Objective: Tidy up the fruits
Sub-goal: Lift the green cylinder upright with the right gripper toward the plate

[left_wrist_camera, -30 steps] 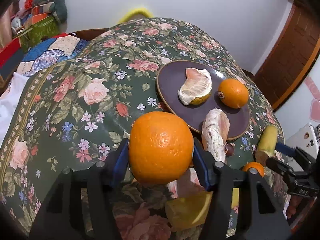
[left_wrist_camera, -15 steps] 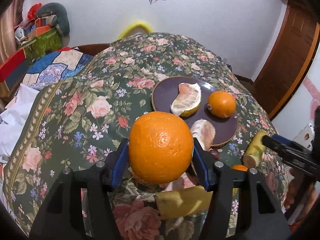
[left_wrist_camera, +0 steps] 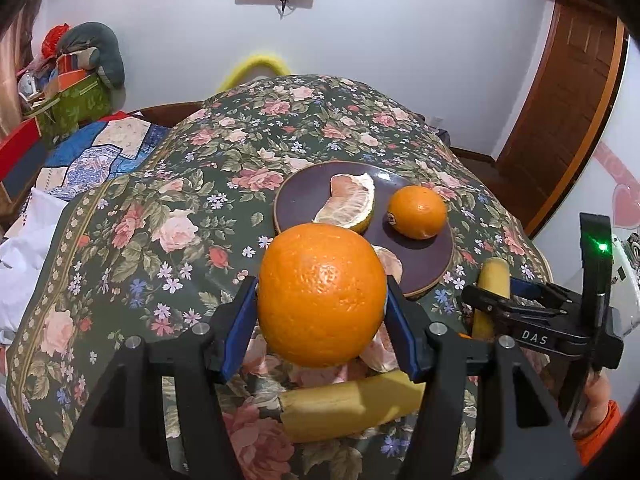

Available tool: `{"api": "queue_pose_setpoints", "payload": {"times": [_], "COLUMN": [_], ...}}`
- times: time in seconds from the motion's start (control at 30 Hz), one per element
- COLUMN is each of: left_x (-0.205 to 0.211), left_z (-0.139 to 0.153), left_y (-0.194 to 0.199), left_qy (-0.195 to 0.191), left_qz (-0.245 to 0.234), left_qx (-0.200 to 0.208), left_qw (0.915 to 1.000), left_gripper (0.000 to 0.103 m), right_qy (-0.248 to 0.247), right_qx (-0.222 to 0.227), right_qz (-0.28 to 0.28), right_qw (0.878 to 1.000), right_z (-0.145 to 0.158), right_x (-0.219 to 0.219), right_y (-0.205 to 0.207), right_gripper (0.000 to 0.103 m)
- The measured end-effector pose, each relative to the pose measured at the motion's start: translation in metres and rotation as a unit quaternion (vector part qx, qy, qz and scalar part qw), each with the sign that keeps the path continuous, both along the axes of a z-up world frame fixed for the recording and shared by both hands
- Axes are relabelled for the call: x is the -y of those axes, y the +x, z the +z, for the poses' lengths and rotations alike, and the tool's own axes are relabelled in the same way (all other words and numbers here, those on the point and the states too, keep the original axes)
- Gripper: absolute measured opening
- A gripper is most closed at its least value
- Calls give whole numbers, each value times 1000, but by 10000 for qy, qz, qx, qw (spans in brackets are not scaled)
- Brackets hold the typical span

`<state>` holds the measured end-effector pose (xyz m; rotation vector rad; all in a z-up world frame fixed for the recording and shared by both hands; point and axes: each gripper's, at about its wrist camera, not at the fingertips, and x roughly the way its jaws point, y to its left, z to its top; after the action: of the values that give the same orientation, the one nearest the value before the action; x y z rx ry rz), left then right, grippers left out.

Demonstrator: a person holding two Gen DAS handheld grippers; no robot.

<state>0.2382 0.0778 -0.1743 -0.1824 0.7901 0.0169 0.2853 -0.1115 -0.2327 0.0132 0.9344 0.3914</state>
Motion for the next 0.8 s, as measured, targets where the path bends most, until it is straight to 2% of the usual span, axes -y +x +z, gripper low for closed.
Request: {"api": "queue_pose_setpoints", "payload": {"times": [0.13,0.23,0.33,0.4,0.5,0.53,0.57,0.8], "left_x": [1,1,1,2,2,2,2,5], "left_z": [3,5,8,11,16,17,19,27], "left_y": [-2,-4,-9,-14,-19,-21,-23,-33], "left_qy": [20,13,6,25,44,37,24,-22], "left_qz": [-8,14,25,21,22,22,22,23], "left_qx": [27,39,37,53,94,107,124,181], "left_qw": [10000,10000,10000,10000,9999,9999,9999,9998], "left_gripper": [60,60,60,60,60,60,60,60], "right_qy": [166,210,-44,-83,-42,-54,-71,186], "right_qx": [53,136,223,117,13,2,-19,-262], "right_qz": [272,450,525,454,245,217,195,271], "right_qw": [9995,9987,9984,9989,9997,9997,9998,9991], "right_z": [4,6,7,7,8,9,8,2], "right_x": [-2,-9,-17,-15,-5,-3,-1,2], "right_y": [-5,-13,-20,-20,-22,-23,-25,-37], "right_gripper": [53,49,49,50,54,61,64,64]}}
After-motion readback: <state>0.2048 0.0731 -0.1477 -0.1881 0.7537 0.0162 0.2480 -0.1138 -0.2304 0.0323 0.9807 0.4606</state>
